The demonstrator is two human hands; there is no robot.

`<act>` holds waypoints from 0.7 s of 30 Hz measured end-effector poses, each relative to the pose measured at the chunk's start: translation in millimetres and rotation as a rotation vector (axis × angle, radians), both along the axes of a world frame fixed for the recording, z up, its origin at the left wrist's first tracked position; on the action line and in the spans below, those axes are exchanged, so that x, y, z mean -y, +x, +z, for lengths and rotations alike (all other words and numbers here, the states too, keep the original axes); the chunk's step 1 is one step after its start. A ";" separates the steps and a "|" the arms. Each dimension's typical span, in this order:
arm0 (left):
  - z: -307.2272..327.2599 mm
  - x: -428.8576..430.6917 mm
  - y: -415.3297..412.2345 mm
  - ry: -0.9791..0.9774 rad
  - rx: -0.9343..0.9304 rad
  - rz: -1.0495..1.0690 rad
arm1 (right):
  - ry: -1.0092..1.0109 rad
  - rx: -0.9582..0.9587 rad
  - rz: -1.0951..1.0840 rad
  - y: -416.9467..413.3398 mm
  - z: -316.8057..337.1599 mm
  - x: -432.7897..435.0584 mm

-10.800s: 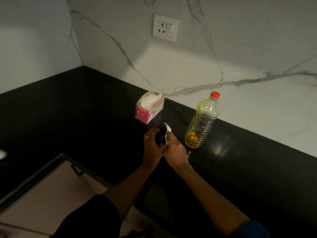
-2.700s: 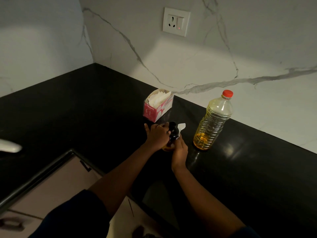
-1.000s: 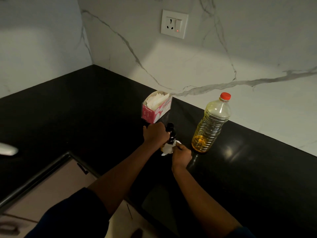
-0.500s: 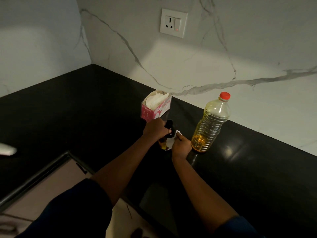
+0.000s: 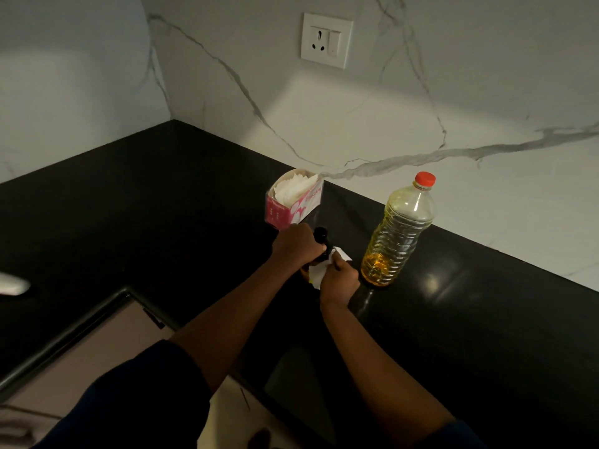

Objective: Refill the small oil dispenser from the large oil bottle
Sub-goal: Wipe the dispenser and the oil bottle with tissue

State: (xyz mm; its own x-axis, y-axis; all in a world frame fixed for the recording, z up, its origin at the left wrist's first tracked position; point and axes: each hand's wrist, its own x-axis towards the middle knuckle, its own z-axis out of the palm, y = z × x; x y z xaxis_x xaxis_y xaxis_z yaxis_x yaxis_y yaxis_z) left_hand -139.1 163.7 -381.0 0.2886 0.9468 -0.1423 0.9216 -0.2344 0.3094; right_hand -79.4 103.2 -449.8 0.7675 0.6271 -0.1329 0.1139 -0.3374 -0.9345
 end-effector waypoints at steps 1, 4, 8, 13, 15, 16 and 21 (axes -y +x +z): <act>1.2 0.0 0.0 -0.011 -0.009 0.002 | -0.022 -0.016 0.019 1.9 -1.7 -1.6; 5.5 -2.1 -1.4 -0.061 -0.029 0.003 | -0.111 -0.083 0.050 4.7 -7.9 -1.3; 13.0 -1.8 -1.6 -0.059 -0.044 0.020 | -0.114 -0.164 -0.004 -1.6 -12.2 7.8; 16.5 2.1 1.5 -0.003 -0.021 0.038 | 0.116 -0.092 -0.119 -8.2 -4.0 10.3; 15.6 3.2 4.3 0.020 -0.025 0.045 | 0.145 -0.057 -0.113 -6.2 0.8 8.0; 15.1 4.4 6.1 0.035 -0.035 0.048 | 0.127 -0.040 -0.094 -4.3 1.9 5.9; 18.5 4.8 9.2 0.014 -0.086 0.001 | -0.086 -0.115 0.056 9.5 1.0 -1.8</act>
State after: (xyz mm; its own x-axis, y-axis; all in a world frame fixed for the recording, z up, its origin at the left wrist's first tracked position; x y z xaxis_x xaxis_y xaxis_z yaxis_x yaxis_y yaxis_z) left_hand -129.9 158.9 -362.5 0.2754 0.9491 -0.1530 0.9447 -0.2377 0.2257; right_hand -69.9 105.0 -448.7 0.7086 0.6506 -0.2730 0.0287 -0.4132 -0.9102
